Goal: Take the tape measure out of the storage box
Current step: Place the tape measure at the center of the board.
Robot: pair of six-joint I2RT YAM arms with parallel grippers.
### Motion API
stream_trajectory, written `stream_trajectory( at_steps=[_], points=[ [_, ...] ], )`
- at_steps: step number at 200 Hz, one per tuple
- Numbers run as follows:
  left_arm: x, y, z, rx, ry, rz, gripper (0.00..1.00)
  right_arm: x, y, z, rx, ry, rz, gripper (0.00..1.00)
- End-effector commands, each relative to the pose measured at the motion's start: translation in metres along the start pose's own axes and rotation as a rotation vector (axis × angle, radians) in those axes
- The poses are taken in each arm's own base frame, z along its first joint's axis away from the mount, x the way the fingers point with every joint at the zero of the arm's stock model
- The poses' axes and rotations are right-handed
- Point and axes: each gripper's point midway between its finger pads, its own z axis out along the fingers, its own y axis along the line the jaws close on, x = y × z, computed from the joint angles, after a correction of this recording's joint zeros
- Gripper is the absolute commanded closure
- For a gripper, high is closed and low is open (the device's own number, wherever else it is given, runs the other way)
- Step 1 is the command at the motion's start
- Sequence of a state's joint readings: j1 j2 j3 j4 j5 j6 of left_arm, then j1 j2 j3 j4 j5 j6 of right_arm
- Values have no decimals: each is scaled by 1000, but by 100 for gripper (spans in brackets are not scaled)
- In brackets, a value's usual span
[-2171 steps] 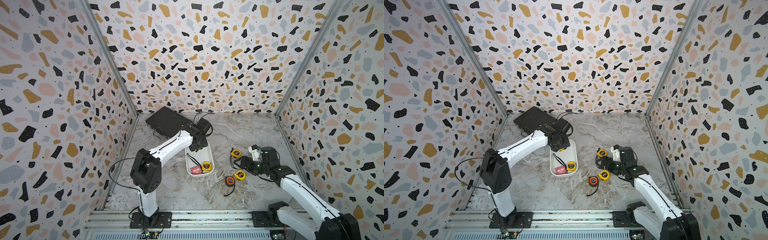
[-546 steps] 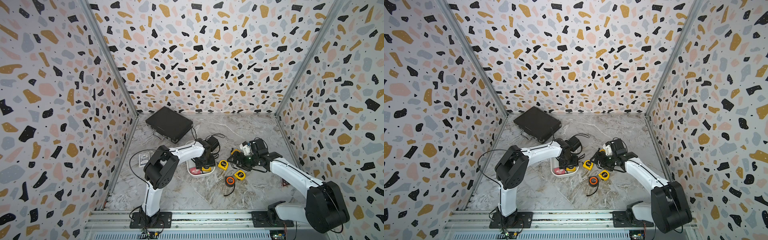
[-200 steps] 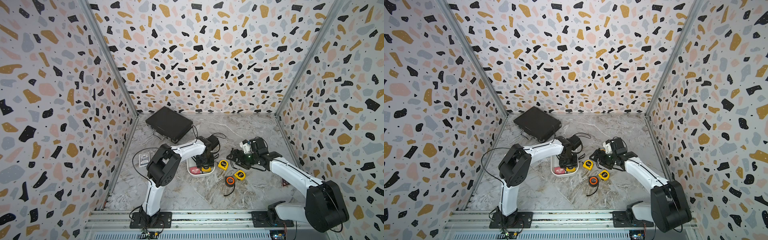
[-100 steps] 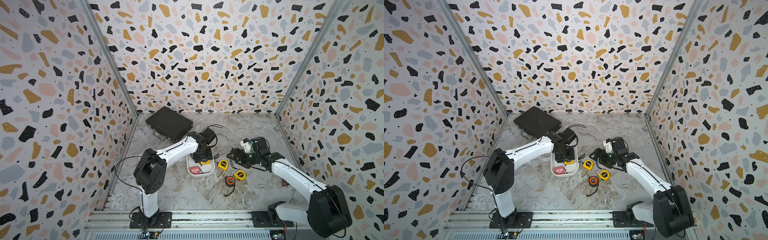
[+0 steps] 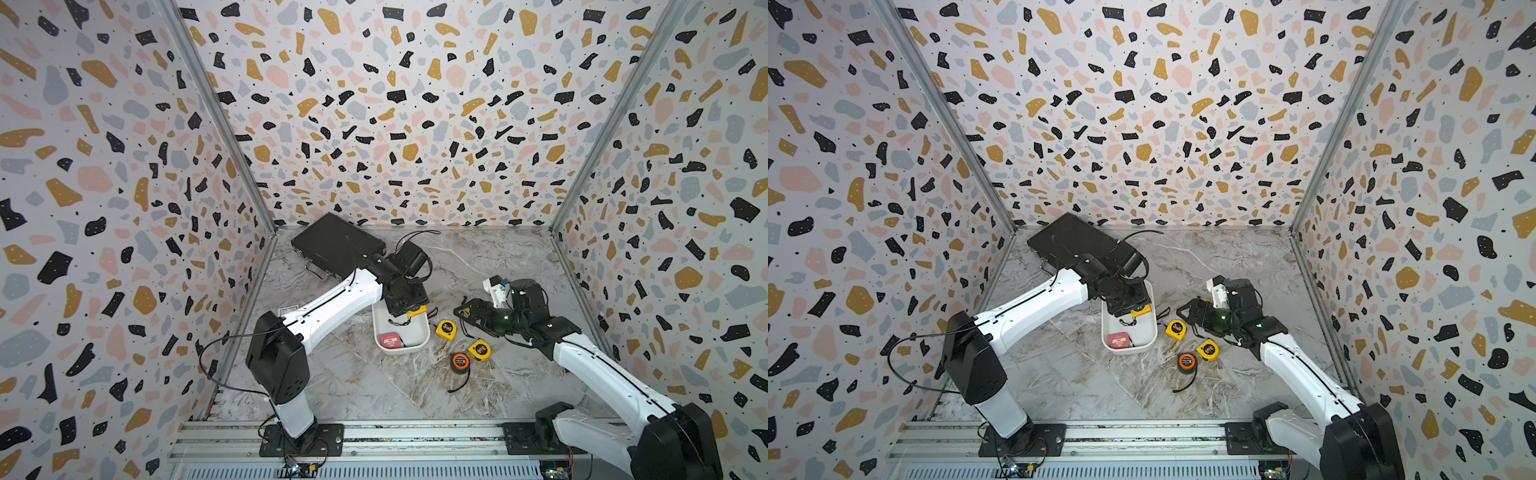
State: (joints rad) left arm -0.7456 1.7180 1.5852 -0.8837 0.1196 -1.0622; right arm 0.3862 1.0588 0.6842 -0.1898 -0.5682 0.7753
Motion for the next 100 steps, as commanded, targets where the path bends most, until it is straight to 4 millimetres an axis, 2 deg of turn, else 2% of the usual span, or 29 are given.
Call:
stream_trajectory(
  at_steps=[1, 30, 45, 56, 100],
  points=[
    [-5, -42, -26, 138, -35, -44, 100, -8, 21, -11, -56, -79, -67, 12],
    [-3, -76, -30, 215, -22, -73, 100, -17, 40, -25, -103, -170, -128, 12],
    [-1, -93, -29, 258, -4, -90, 100, -19, 44, -30, -109, -202, -142, 11],
    [1, -106, -29, 293, 14, -100, 100, -28, 52, -36, -132, -252, -165, 11],
    [14, -137, -30, 364, 75, -114, 100, -43, 59, -46, -132, -340, -200, 11]
  ],
)
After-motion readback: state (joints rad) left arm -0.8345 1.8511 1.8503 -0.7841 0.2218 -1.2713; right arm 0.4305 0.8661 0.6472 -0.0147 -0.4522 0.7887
